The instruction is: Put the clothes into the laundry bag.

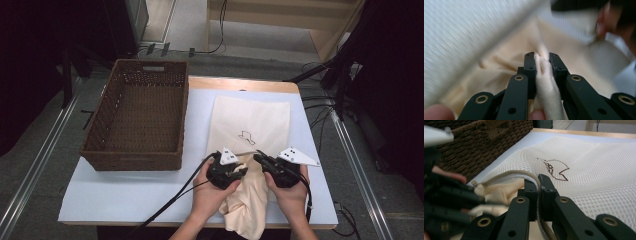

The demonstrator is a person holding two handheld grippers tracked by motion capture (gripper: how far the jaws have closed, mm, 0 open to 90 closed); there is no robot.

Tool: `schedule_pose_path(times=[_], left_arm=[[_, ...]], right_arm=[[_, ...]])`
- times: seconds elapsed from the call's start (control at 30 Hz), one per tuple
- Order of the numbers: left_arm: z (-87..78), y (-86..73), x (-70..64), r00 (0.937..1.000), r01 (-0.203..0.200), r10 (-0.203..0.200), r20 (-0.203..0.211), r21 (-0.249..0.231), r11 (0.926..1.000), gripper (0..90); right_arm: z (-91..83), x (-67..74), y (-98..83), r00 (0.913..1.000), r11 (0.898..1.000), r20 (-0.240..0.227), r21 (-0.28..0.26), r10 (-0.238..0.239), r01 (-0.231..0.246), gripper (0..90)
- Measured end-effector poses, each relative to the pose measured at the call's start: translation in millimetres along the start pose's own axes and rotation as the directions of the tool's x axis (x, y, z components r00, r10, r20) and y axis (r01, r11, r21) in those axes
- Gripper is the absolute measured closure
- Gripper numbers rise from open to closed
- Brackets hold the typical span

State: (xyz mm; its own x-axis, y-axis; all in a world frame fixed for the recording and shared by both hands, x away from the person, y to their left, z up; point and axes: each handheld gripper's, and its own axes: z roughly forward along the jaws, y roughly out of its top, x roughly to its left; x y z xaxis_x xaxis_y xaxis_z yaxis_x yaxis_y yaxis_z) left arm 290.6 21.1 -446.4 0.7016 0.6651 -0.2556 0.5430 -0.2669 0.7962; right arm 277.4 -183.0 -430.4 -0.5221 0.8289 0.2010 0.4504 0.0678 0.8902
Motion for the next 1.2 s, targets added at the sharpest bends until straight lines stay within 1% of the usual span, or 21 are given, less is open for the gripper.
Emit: schedule_pose_path(times=[0.03, 0.07, 0.13, 0.17, 0.2, 0.23, 0.27, 0.3, 0.37, 0.43, 0.5, 0.57, 0.67, 0.73, 0.77, 0.83, 0.93, 1.03, 1.13, 1.17, 1.2], left_arm=[[-2.8, 2.9, 1.8, 0.9995, 0.028, -0.029, -0.011, -0.061, 0.9977, 79.5], [-5.3, 5.0, 4.1, 0.9977, 0.057, -0.061, -0.030, -0.118, 0.9913, 79.4], [-2.8, 4.9, 7.6, 0.9887, 0.097, -0.117, -0.093, -0.195, 0.9759, 78.9], [2.8, 3.7, 8.5, 0.9859, 0.090, -0.114, -0.123, -0.189, 0.9779, 78.3], [8.5, 2.7, 9.9, 0.9858, 0.088, -0.109, -0.128, -0.159, 0.9834, 77.0], [17.7, 1.6, 12.8, 0.9891, 0.088, -0.098, -0.110, -0.091, 0.9919, 74.2], [28.0, 1.0, 16.1, 0.9931, 0.101, -0.100, -0.061, 0.018, 0.9947, 67.0], [29.6, 0.7, 17.0, 0.9948, 0.100, -0.098, -0.025, 0.051, 0.9937, 56.7], [17.0, 2.3, 12.6, 0.9966, 0.081, -0.081, -0.012, 0.004, 0.9967, 47.7], [0.7, 3.3, 7.9, 0.9964, 0.081, -0.080, 0.029, -0.031, 0.9962, 38.2], [-13.7, 2.7, 4.2, 0.9979, 0.051, -0.050, 0.041, -0.014, 0.9986, 32.3], [-24.4, 0.5, 4.1, 0.9995, 0.019, -0.020, 0.025, 0.032, 0.9993, 29.5], [-33.3, -5.1, 8.9, 0.9988, 0.039, -0.041, 0.027, 0.074, 0.9965, 27.4], [-31.3, -9.6, 11.3, 0.9990, 0.037, -0.039, 0.020, 0.096, 0.9946, 33.7], [-27.1, -12.0, 12.1, 0.9994, 0.031, -0.033, 0.012, 0.128, 0.9913, 40.7], [-17.7, -16.0, 12.2, 0.9992, 0.014, -0.020, 0.033, 0.176, 0.9842, 57.3], [-12.2, -11.8, 7.7, 0.9980, 0.008, -0.019, 0.061, 0.174, 0.9847, 78.7], [-9.5, -1.3, 3.1, 0.9979, -0.004, -0.004, 0.064, 0.137, 0.9905, 82.0], [-5.0, 8.1, 4.8, 0.9996, 0.029, -0.029, 0.006, 0.039, 0.9988, 82.0], [-0.4, 8.9, 6.1, 0.9983, 0.027, -0.026, -0.052, 0.007, 0.9996, 81.9], [6.3, 8.0, 6.9, 0.9946, 0.011, -0.010, -0.104, 0.007, 0.9999, 81.7]], right_arm=[[-0.5, 2.1, 0.4, 1.0000, 1.000, 0.000, -0.005, -0.004, 0.004, 86.8], [-1.2, 4.0, 0.8, 1.0000, 1.000, -0.005, -0.009, -0.007, 0.007, 86.8], [-2.1, 7.1, 1.4, 0.9998, 1.000, -0.007, -0.016, -0.016, 0.016, 86.9], [-2.4, 9.0, 1.5, 0.9998, 1.000, -0.008, -0.016, -0.020, 0.019, 86.9], [-2.3, 10.2, 1.3, 0.9997, 1.000, 0.000, -0.013, -0.026, 0.026, 86.8], [-2.1, 10.7, 1.1, 0.9996, 1.000, 0.002, -0.011, -0.030, 0.030, 86.8], [-1.9, 10.9, 0.6, 0.9996, 1.000, 0.003, -0.006, -0.028, 0.028, 86.8], [-1.6, 9.7, -0.3, 0.9993, 0.999, 0.011, 0.000, -0.035, 0.035, 86.8], [-1.0, 6.2, -1.8, 0.9996, 1.000, 0.013, 0.002, -0.027, 0.027, 86.8], [-0.8, 2.3, -2.4, 0.9998, 1.000, 0.019, 0.002, -0.011, 0.011, 86.9], [-1.2, -0.9, -2.0, 0.9996, 1.000, 0.027, -0.004, -0.006, 0.006, 86.9], [-2.2, -2.1, -1.3, 0.9996, 1.000, 0.030, -0.009, -0.005, 0.005, 86.9], [-3.2, -1.8, -0.6, 0.9995, 1.000, 0.032, -0.012, -0.008, 0.008, 86.8], [-2.6, -0.8, -0.4, 0.9994, 1.000, 0.034, -0.011, -0.011, 0.011, 86.8], [-2.1, -0.1, -0.4, 0.9994, 1.000, 0.032, -0.011, -0.009, 0.009, 86.8], [-0.6, 1.7, -0.4, 0.9995, 1.000, 0.030, -0.010, -0.013, 0.013, 86.8], [1.3, 4.9, -0.3, 0.9998, 1.000, 0.016, -0.009, -0.016, 0.016, 86.8], [2.1, 7.7, -0.4, 0.9999, 1.000, -0.017, -0.014, -0.003, 0.003, 86.8], [-0.1, 11.6, 0.8, 0.9997, 1.000, -0.026, -0.020, -0.004, 0.004, 86.8], [-0.9, 12.1, 1.0, 0.9997, 1.000, -0.024, -0.024, -0.007, 0.007, 86.8], [-2.4, 12.4, 1.1, 0.9997, 1.000, -0.022, -0.029, -0.006, 0.006, 86.9]])
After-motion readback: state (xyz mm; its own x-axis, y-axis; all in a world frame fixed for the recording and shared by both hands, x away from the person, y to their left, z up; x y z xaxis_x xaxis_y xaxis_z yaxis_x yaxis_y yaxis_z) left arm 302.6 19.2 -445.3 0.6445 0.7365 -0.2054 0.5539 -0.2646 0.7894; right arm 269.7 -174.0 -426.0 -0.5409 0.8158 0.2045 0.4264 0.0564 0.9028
